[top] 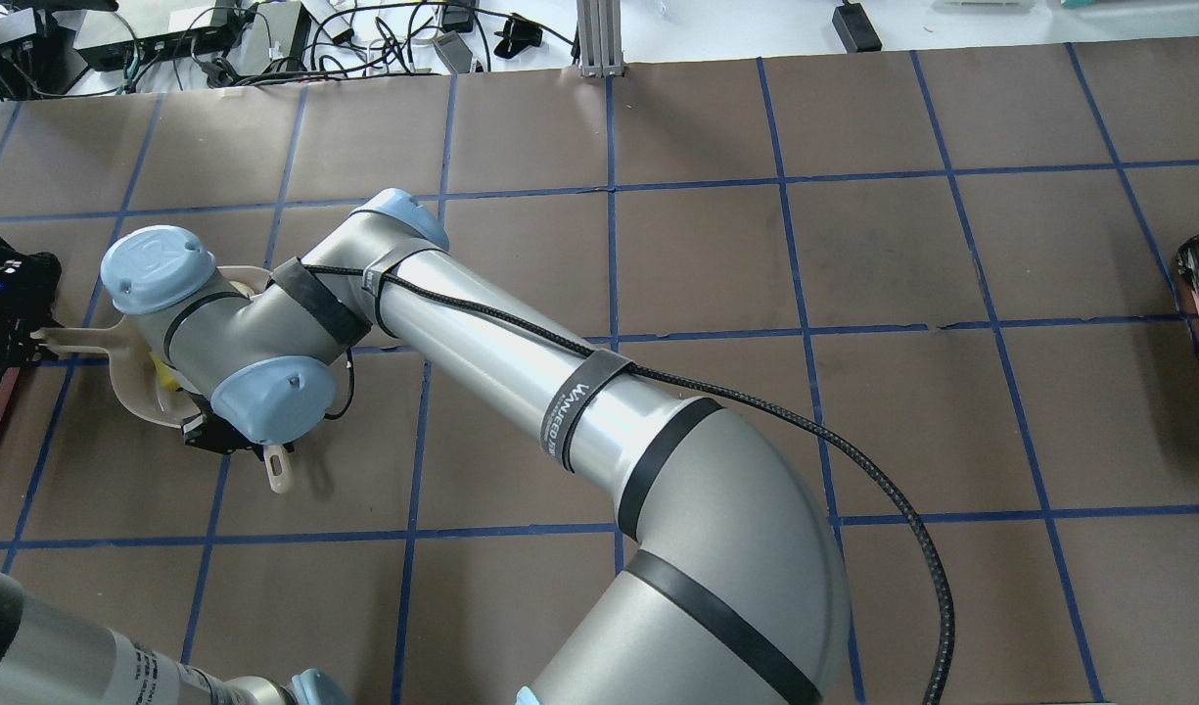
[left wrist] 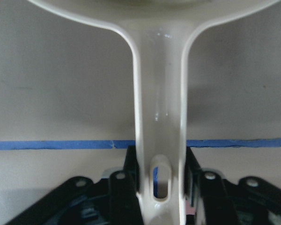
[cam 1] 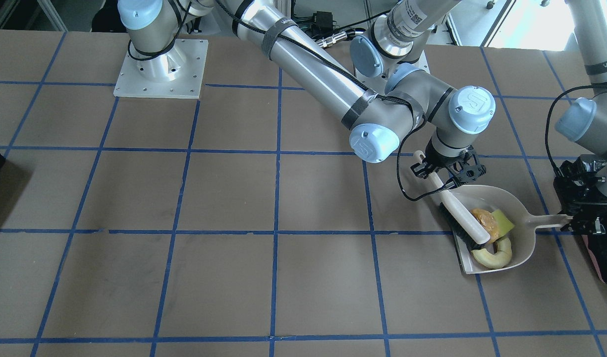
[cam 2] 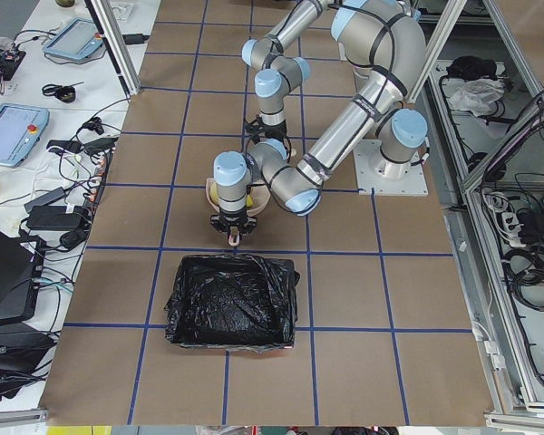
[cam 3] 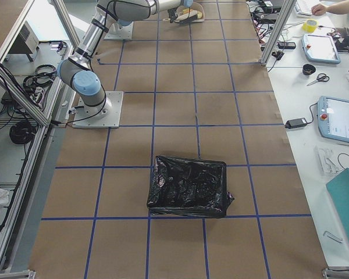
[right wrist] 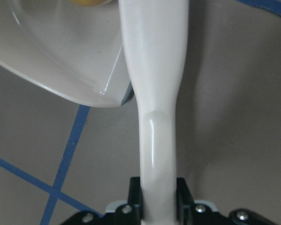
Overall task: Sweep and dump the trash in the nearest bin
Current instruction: 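Sweep the trash with the right gripper's brush into the held dustpan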
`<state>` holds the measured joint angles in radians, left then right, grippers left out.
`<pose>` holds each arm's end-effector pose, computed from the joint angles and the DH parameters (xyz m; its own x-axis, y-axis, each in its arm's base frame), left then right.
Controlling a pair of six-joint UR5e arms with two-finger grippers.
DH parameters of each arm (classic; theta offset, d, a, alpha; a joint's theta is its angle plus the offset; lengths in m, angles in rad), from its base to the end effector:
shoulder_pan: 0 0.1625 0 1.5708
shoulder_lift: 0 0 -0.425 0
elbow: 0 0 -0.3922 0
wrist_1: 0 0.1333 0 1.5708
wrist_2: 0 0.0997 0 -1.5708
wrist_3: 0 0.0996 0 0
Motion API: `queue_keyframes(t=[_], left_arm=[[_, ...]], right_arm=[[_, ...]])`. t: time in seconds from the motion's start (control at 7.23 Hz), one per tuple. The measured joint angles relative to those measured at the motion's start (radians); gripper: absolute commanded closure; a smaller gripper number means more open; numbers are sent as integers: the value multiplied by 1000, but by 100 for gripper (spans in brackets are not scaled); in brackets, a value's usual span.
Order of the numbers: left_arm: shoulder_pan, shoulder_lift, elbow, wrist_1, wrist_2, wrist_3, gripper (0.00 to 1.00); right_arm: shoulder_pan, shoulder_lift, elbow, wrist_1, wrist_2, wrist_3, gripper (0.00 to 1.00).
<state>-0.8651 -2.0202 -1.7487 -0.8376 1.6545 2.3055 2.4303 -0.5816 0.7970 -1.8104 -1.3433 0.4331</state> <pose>0.3017 -0.5467 0.2269 0.0261 0.9994 -0.0227 0.9909 -0.0228 0.1325 0.7382 -0.4306 0.2176 -0.8913 -0.3992 -0.2148 -0.4222 0.9036 0.0727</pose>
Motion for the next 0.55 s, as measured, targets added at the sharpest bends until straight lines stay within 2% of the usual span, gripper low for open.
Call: queue_keyframes(t=[0.28,0.55], left_arm=[[0,0,-3,0,-1,-2,100],[0,1,-12,0,0,-9,100]], right_arm=[[8,-1,2,-19,54,80,100],[19,-12,21,-35,95,318,100]])
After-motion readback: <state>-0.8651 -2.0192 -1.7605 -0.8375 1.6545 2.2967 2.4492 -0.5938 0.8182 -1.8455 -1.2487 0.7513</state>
